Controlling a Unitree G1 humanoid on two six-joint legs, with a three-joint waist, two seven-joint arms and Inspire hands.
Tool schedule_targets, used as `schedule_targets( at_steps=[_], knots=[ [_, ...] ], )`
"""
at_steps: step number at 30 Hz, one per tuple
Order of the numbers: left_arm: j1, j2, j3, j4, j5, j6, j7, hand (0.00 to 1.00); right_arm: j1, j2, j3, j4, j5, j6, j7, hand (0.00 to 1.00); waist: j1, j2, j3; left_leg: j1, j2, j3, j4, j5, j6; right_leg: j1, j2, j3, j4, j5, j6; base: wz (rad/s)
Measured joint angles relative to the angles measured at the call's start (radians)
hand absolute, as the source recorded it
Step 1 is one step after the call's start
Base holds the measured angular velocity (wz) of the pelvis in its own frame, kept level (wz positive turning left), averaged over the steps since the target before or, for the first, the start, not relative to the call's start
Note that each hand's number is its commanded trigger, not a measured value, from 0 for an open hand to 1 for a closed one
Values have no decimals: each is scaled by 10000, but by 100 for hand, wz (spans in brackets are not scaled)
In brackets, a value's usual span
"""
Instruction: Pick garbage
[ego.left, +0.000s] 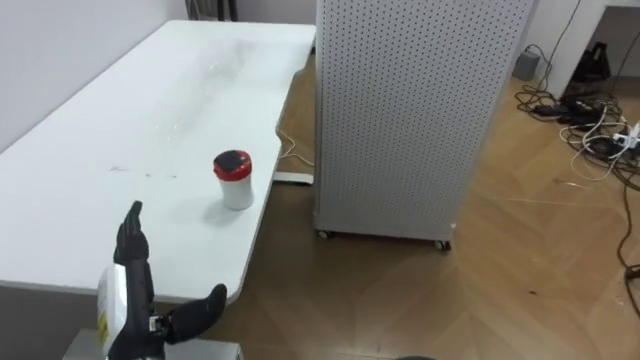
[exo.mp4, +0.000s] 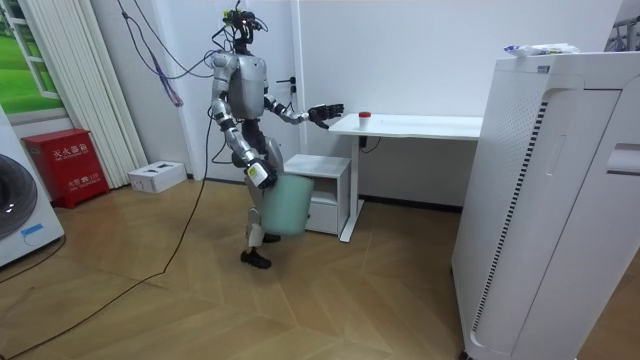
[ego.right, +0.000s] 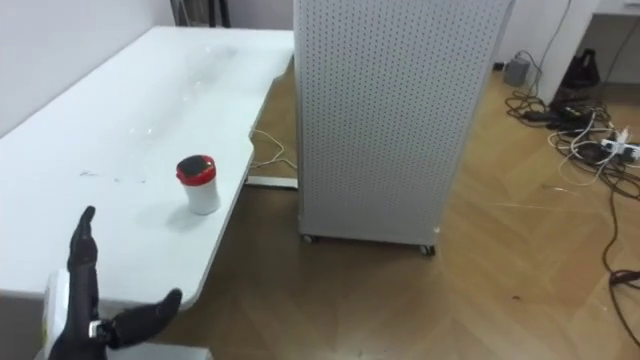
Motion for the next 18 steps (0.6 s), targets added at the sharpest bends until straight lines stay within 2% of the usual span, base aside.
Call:
schedule_targets(
  at_steps=[1,3,4,5,6,7,8,10,12,13,14,15,16,17,18],
  knots=[
    [0,0,0,2,1,-12,-3,0,-12,-16,0,15,-3,-1,37,100,-10,3,9,32,-10,-27,-23,2,5,-89,-17,-4,74,13,12,-21],
    [4,19,32,6,-20,-27,10,0,-164,-80,2,180,50,11,122,100,72,179,101,79,-38,-598,-68,-42,72,-589,-88,-134,75,88,164,-45],
    [4,32,99,6,-25,-30,24,0,-258,-73,1,190,49,39,116,100,100,222,117,66,-36,-683,-85,-48,60,-795,-123,-139,-172,222,180,-44],
    [4,34,247,7,-30,-33,38,0,-320,-52,-2,153,48,37,83,100,24,331,143,26,-33,-967,-78,-71,16,-1037,-268,-145,-777,876,157,0],
    [13,53,281,9,-21,-33,40,0,-273,-25,0,155,41,37,74,100,-118,312,111,63,-64,-1102,-61,-123,-75,-1069,-518,-164,-1151,1900,281,20],
    [33,26,271,29,-22,-33,38,0,-242,-23,0,187,39,43,73,100,-134,323,108,139,-21,-1150,-71,-158,-134,-1025,-558,-188,-1131,1939,296,28],
    [134,-26,227,33,-18,-35,40,0,-189,-27,15,226,-45,45,90,100,-138,398,1,213,136,-1216,-129,-228,-288,-915,-432,-431,-1048,1824,179,17],
    [98,-36,216,32,-10,-41,22,0,-319,-33,18,224,-44,41,193,100,-156,397,1,214,292,-1339,-117,-262,-462,-883,-304,-728,-868,1586,33,17],
    [132,-22,240,74,-43,-39,-7,0,-374,-68,59,223,-37,34,294,100,-33,296,-3,475,523,-1355,-101,-366,-716,-756,-109,-764,-558,1178,-131,2],
    [159,-10,256,73,-96,-39,-7,0,-372,-93,126,208,-34,35,325,100,-27,257,3,562,589,-1374,-88,-391,-770,-689,-97,-837,-442,1023,-171,8],
    [249,3,296,76,-166,-38,-14,0,-371,-121,203,193,-42,35,446,100,-46,187,-15,716,692,-1403,-78,-450,-880,-597,-64,-967,-285,737,-233,12],
    [323,-6,307,70,-280,-34,-39,0,-371,-116,206,191,-41,35,546,100,-29,156,-22,829,867,-1427,90,-544,-1049,-508,90,-979,-142,481,-296,11],
    [371,-6,325,64,-295,-34,-57,0,-364,-109,218,192,-41,36,588,100,-24,133,-46,849,973,-1424,256,-577,-1112,-478,175,-986,-74,348,-342,4],
    [455,3,389,27,-302,-32,-95,0,-362,-109,266,163,-91,36,600,100,-5,113,-61,743,1181,-1399,807,-587,-1144,-382,389,-981,-24,159,-433,-4],
    [578,51,410,19,-371,-25,-94,0,-361,-122,302,90,-193,32,625,100,25,118,-59,516,1462,-1422,1697,-484,-1298,-284,594,-997,55,-27,-564,-12]
  ],
)
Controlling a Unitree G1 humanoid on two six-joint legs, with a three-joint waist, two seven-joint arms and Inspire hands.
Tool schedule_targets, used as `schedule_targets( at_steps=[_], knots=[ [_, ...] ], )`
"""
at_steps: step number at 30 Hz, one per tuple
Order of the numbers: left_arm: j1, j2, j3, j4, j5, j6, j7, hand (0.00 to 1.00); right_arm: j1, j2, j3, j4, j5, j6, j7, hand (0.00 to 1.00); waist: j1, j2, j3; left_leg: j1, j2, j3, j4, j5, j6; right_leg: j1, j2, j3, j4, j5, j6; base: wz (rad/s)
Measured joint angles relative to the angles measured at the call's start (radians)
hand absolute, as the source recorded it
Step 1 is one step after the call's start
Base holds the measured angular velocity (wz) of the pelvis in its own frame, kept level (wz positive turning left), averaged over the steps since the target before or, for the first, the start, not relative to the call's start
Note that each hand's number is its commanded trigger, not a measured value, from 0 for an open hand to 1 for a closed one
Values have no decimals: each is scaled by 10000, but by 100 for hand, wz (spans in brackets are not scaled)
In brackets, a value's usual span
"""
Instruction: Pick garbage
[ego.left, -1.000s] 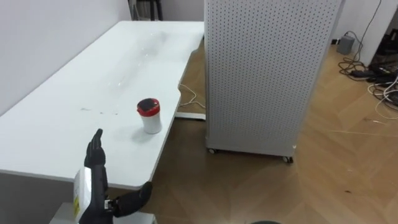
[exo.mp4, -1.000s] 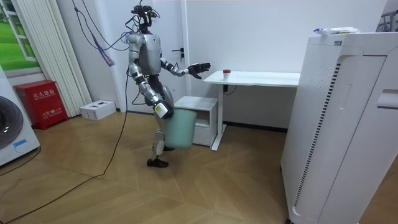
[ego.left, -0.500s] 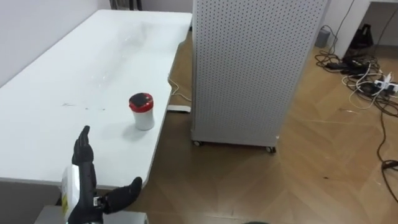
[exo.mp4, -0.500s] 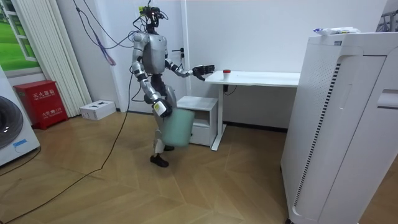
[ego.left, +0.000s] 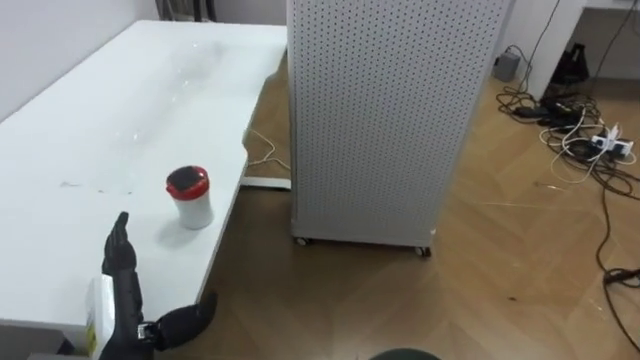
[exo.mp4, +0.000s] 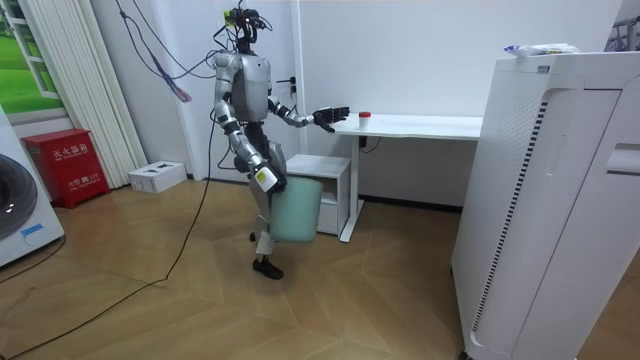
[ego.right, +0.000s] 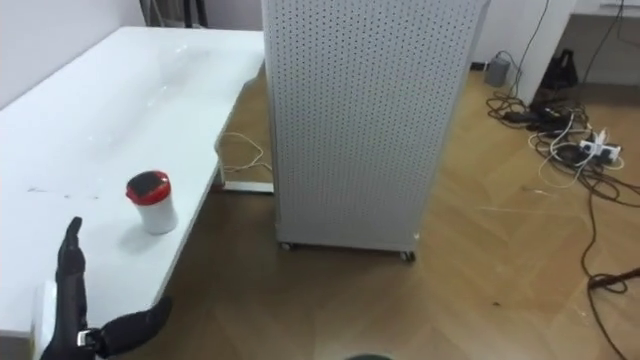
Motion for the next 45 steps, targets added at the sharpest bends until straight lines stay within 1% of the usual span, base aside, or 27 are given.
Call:
schedule_targets(
  at_steps=[1,2,3,4,5,6,7,8,9,10,11,12,13,15,16,18,20,23,24,28,31,33,38,41,45],
  knots=[
    [63,22,-10,-3,-90,1,-1,0,1,-19,65,-16,15,-15,26,100,15,19,4,-82,145,-24,403,95,-143,109,96,-9,18,-63,-87,-31],
    [169,43,5,-9,-180,3,4,0,4,-86,291,-45,30,-40,44,100,95,34,-1,-289,375,-100,1127,437,-116,383,216,18,13,-176,-252,-34],
    [199,41,4,-9,-225,3,2,0,12,-107,376,-72,-7,-40,72,100,73,-5,-13,-470,420,-362,1723,922,-55,631,269,10,-89,-260,-384,-20],
    [220,31,7,-11,-218,-1,3,0,13,-99,375,-71,-66,-41,72,100,18,-40,-8,-594,394,-519,1892,1116,-15,789,267,-12,-208,-281,-416,20],
    [209,-2,-1,-12,-98,-4,1,0,9,-128,348,-82,-202,-83,66,100,-160,-111,-28,-906,284,-573,1885,1108,19,986,226,-19,-435,-300,-440,43],
    [172,-24,-60,-26,-97,-68,0,0,-2,-163,287,-84,-188,-91,49,100,-218,-175,2,-1280,109,-505,1595,925,113,1168,146,7,-687,-297,-441,39],
    [176,-36,-59,-29,-98,-94,5,0,-3,-182,282,-84,-181,-91,43,100,-216,-211,19,-1455,-3,-425,1330,893,102,1250,109,6,-787,-285,-430,19],
    [178,-33,-39,-35,-100,-116,44,0,8,-210,288,-76,-174,-90,32,100,-190,-272,63,-1764,-172,-345,638,908,75,1451,67,-14,-989,-277,-418,0],
    [176,-27,-6,-35,-111,-122,142,0,8,-210,290,-70,-152,-91,-30,100,-84,-280,68,-1996,-191,-171,-212,1045,-5,1589,68,-19,-1139,-279,-415,0],
    [179,-27,-3,-35,-110,-122,182,0,10,-221,284,-70,-150,-92,-89,100,-66,-266,54,-2090,-251,-159,-665,1195,-27,1661,70,-26,-1239,-278,-394,-14],
    [195,-30,-13,-38,-96,-134,269,0,4,-284,285,-73,-151,-92,-171,100,44,-239,46,-2244,-406,-120,-1229,1940,71,1789,62,12,-1393,-281,-298,-24],
    [200,-26,13,-35,-102,-136,389,0,11,-302,284,-74,-170,-92,-198,100,164,-276,10,-2165,-553,-121,-1312,2251,230,1895,-9,-8,-1570,-293,-126,-19],
    [175,-26,37,-35,-100,-151,469,0,4,-305,283,-86,-188,-96,-196,100,180,-297,-20,-2124,-681,-169,-1386,2246,247,1974,-47,-19,-1702,-277,-49,0],
    [57,-14,79,-36,-122,-207,658,0,8,-308,226,-162,-171,-125,-219,100,98,-367,-39,-2040,-1011,-218,-1666,2287,334,2116,-198,-166,-2031,-172,154,21],
    [56,-14,72,-36,-117,-208,711,0,11,-309,211,-172,-170,-126,-249,100,67,-351,-40,-2040,-1063,-238,-1717,2291,351,2157,-230,-238,-2104,-134,220,17],
    [54,-18,71,-36,-119,-207,815,0,28,-307,213,-188,-182,-125,-255,100,18,-356,-42,-1905,-1303,-261,-1980,2308,410,2311,-372,-277,-2343,-68,335,16],
    [17,-17,77,-36,-129,-207,822,0,27,-303,213,-236,-180,-125,-242,100,8,-347,-40,-1839,-1390,-274,-2082,2301,428,2455,-398,-273,-2570,-11,434,8],
    [-32,-13,90,-35,-141,-206,843,0,16,-306,217,-404,-234,-116,-174,100,28,-339,-38,-1699,-1473,-329,-2238,2281,462,2649,-416,-256,-2864,26,484,1],
    [-42,-14,90,-35,-142,-206,912,0,11,-306,217,-444,-274,-109,-173,100,7,-322,-22,-1627,-1503,-368,-2275,2280,461,2749,-421,-266,-2962,37,498,0],
    [-182,-15,95,-36,-140,-204,988,0,11,-305,257,-495,-324,-81,-164,100,4,-283,-4,-1401,-1526,-358,-2580,2281,459,2856,-413,-268,-3034,47,508,0],
    [-250,-16,95,-37,-139,-200,1000,0,16,-306,274,-496,-311,-63,-163,100,9,-236,-15,-1365,-1528,-329,-2637,2283,455,2862,-416,-295,-3036,47,508,0],
    [-306,-17,96,-39,-139,-194,1003,0,66,-303,279,-494,-284,28,-149,100,11,-238,-18,-1270,-1549,-273,-2753,2288,449,2872,-446,-293,-3040,47,509,-5],
    [-302,-45,99,-44,-139,-194,1009,0,215,-287,275,-554,-346,67,-27,100,12,-265,-33,-1176,-1656,-271,-2905,2319,470,2894,-542,-339,-3038,49,513,-1],
    [-302,-52,150,-44,-137,-194,997,0,216,-277,274,-554,-362,128,64,100,62,-319,-51,-1079,-1692,-277,-2996,2323,478,2930,-574,-331,-3038,71,552,-1],
    [-302,-53,293,-44,-137,-194,996,0,214,-205,264,-555,-375,128,81,100,153,-470,-139,-1022,-1705,-332,-3050,2323,477,2977,-572,-341,-3052,73,555,0]
  ],
)
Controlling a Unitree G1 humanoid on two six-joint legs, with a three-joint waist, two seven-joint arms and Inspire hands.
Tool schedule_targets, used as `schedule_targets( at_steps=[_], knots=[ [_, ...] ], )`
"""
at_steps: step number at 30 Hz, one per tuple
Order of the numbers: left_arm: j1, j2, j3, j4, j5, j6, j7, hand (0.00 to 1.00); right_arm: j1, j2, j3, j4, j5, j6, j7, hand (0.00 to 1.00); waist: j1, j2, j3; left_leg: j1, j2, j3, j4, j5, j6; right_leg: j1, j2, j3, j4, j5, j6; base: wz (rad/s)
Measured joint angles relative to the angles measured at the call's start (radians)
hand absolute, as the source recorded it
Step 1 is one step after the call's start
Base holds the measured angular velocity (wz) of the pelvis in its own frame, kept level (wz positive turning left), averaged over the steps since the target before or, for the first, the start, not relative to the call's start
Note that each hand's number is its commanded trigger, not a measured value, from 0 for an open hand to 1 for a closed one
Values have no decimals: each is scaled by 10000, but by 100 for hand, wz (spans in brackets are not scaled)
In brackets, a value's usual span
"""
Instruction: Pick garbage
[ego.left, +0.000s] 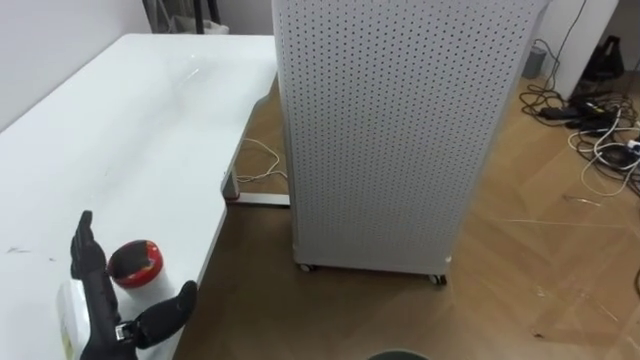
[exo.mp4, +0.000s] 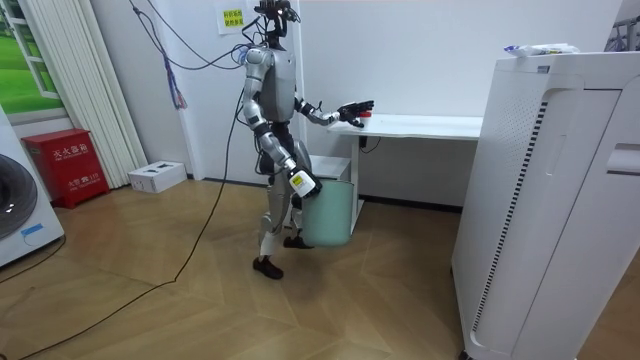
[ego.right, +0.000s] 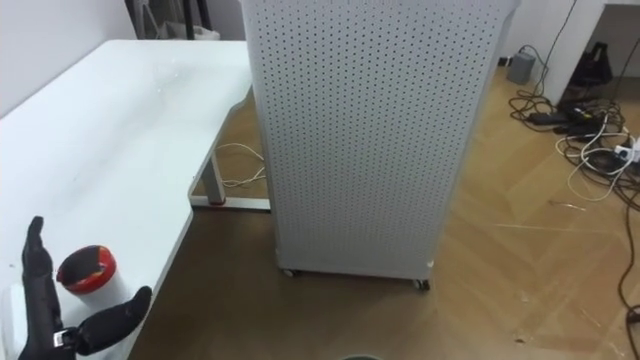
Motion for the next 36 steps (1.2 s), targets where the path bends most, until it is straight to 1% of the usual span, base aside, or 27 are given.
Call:
schedule_targets(
  at_steps=[1,2,5,7,9,10,12,15,18,20,24,26,29,32,36],
  knots=[
    [-1,0,3,0,0,0,0,0,-1,0,-2,-1,0,0,0,100,7,-9,3,11,-7,-20,-6,0,0,29,4,5,-25,1,1,7],
    [0,0,12,1,-5,0,0,0,0,2,-2,-1,1,0,-12,100,24,-31,15,59,-25,-57,-22,0,0,128,16,8,-157,26,44,6],
    [-9,1,64,29,-98,0,7,0,-20,3,0,0,84,0,-24,100,40,-30,26,113,-73,-86,-51,0,0,273,13,1,-310,28,48,5],
    [-6,-1,68,80,-530,2,27,0,-21,6,1,1,98,0,-13,100,22,-6,71,162,-82,-76,-56,0,0,335,5,-57,-309,28,48,5],
    [-9,4,69,220,-1256,4,55,0,-8,6,4,-2,96,1,-20,100,-2,11,109,164,-99,-92,-57,0,0,344,1,-87,-311,28,49,4],
    [-8,6,69,288,-1420,6,58,0,14,4,5,-20,94,15,-21,100,-14,17,114,164,-102,-94,-59,0,0,342,-2,-80,-310,28,49,0],
    [-8,9,90,456,-1950,111,102,0,201,-3,5,-297,82,201,-32,100,-29,25,128,162,-111,-95,-64,-1,0,333,-12,-67,-309,28,49,0],
    [-19,59,191,660,-1964,210,216,0,440,-1,6,-590,80,259,23,100,-88,20,135,161,-111,-92,-64,-1,0,330,-14,-75,-304,28,49,0],
    [-67,97,266,924,-1994,224,208,0,458,-2,10,-652,81,329,223,100,-234,37,146,137,-110,-88,-56,-1,0,319,-14,-86,-302,28,49,0],
    [-99,97,285,944,-2063,225,199,0,467,-3,14,-680,90,331,324,100,-247,41,147,113,-107,-86,-41,-1,1,303,-14,-82,-302,28,49,0],
    [-437,98,282,1266,-2678,295,186,0,464,-3,20,-708,91,339,430,100,-309,52,153,78,-105,-90,11,-1,1,294,-14,-62,-294,28,49,0],
    [-540,99,283,1439,-2885,321,186,0,464,-4,18,-708,87,344,531,100,-314,62,150,77,-104,-90,21,-1,2,297,-14,-59,-290,28,49,0],
    [-611,100,280,1746,-3150,404,179,0,465,0,20,-708,79,394,643,100,-413,92,150,61,-103,-91,35,0,4,280,-14,-56,-286,28,49,0],
    [-640,100,279,1836,-3153,412,164,0,464,-1,20,-706,79,549,682,100,-477,126,145,-23,-94,-100,108,3,9,230,-9,-57,-275,28,49,0],
    [-741,100,282,2038,-3151,412,76,0,514,0,21,-706,71,554,754,100,-501,163,150,-40,-79,-97,159,4,12,213,0,-32,-269,28,49,-1]
  ],
)
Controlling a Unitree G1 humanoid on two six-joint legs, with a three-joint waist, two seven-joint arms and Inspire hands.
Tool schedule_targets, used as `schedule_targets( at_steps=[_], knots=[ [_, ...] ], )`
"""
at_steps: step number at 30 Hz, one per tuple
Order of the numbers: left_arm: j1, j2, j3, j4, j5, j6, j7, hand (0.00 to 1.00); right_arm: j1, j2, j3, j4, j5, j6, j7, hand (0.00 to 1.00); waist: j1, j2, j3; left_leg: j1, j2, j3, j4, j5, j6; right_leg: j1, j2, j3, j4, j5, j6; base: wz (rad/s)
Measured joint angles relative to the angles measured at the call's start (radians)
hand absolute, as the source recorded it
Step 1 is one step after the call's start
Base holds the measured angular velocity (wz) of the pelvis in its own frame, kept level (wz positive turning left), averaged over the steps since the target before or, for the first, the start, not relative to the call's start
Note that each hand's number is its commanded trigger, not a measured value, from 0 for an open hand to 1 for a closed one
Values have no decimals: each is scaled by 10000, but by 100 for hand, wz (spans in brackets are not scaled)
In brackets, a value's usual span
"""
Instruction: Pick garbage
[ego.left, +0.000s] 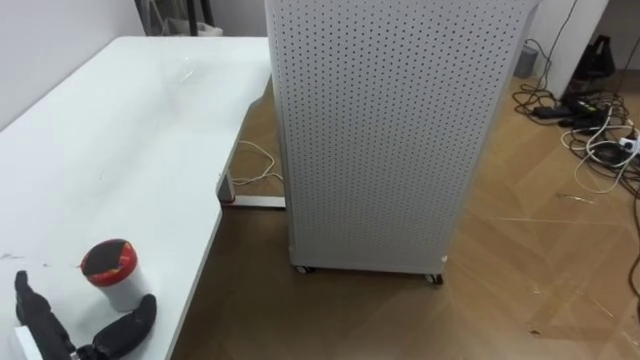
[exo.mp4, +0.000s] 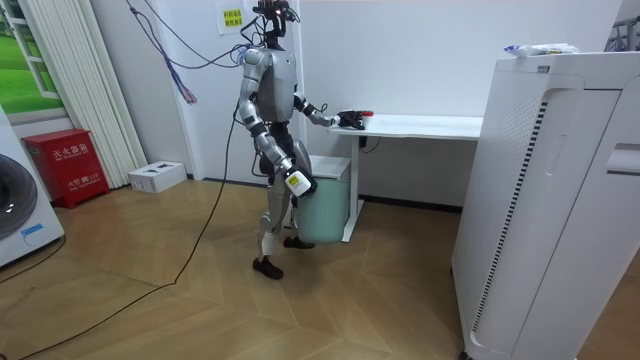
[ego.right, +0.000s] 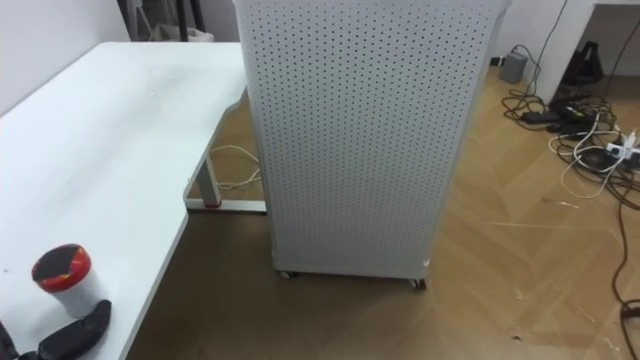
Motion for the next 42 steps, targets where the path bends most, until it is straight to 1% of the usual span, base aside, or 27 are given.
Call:
schedule_targets(
  at_steps=[8,12,16,19,24,28,32,34,40,42],
  knots=[
    [-97,1,1,62,-1,115,-365,0,90,-2,-1,-1,-17,0,-10,100,-30,49,7,-19,33,1,85,13,27,-16,16,24,67,0,0,0],
    [-138,1,4,74,-33,195,-509,0,93,-3,-3,-2,-12,0,-26,100,-36,77,11,-36,98,96,173,4,41,-68,26,73,168,0,0,-5],
    [-166,4,1,115,-228,206,-766,0,100,2,1,-1,-22,0,-35,100,-71,100,0,-4,101,163,196,2,57,-22,15,104,178,2,-1,-1],
    [-405,3,-6,253,-541,250,-1039,0,97,0,3,-3,-48,0,-41,100,-61,155,20,-15,122,191,246,2,86,-9,21,104,186,27,2,0],
    [-536,21,-40,268,-851,465,-1436,0,114,6,122,-3,-48,11,-164,100,-96,326,20,-49,122,202,326,-18,146,-30,9,100,240,53,31,0],
    [-719,39,-35,271,-1154,558,-1599,0,104,5,207,-116,-100,93,-154,100,-165,331,16,-75,119,208,316,-2,173,-82,-4,83,321,53,33,2],
    [-727,218,-25,298,-1155,666,-1963,0,96,0,204,-123,-311,93,-113,100,-319,331,15,-72,119,256,314,10,193,-88,-20,89,326,58,41,0],
    [-737,289,-19,298,-1153,704,-2127,0,98,-16,203,-123,-353,93,-116,100,-338,332,14,-71,122,266,316,10,194,-91,-21,96,326,59,43,0],
    [-809,343,4,303,-1159,883,-2426,0,98,-70,203,-128,-774,93,-10,100,-430,348,5,-8,122,299,284,12,195,-62,-28,124,326,59,44,-1],
    [-922,348,5,370,-1384,894,-2535,0,97,-124,202,-128,-773,93,8,100,-446,363,7,16,122,347,242,24,211,-58,-45,142,326,60,44,0]
  ],
)
